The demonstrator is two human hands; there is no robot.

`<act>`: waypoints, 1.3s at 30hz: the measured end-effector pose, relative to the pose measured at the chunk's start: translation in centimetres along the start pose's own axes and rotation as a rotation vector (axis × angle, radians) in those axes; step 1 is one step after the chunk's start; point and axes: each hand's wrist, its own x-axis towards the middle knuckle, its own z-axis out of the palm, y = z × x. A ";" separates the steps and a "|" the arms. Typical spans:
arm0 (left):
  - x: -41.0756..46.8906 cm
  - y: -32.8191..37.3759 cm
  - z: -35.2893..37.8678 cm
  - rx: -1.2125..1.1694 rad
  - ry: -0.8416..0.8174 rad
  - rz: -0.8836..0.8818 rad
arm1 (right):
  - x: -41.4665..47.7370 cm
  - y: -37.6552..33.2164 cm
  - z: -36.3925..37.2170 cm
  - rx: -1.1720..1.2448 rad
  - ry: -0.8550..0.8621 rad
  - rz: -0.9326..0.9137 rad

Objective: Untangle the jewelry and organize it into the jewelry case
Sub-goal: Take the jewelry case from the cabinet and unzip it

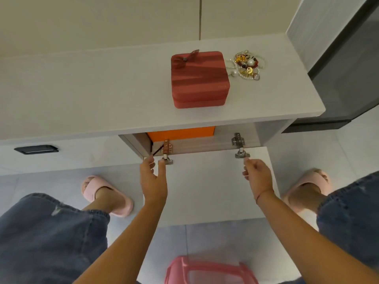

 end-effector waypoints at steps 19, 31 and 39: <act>1.0 -13.9 -0.6 0.349 -0.348 -0.605 | -1.6 16.0 1.2 0.021 0.000 0.891; 2.2 -16.3 -1.7 0.196 -0.329 -0.782 | -1.8 16.3 1.3 0.524 -0.037 0.960; 2.0 -15.1 -2.7 0.130 -0.379 -0.890 | -2.2 16.2 1.0 0.697 0.015 1.010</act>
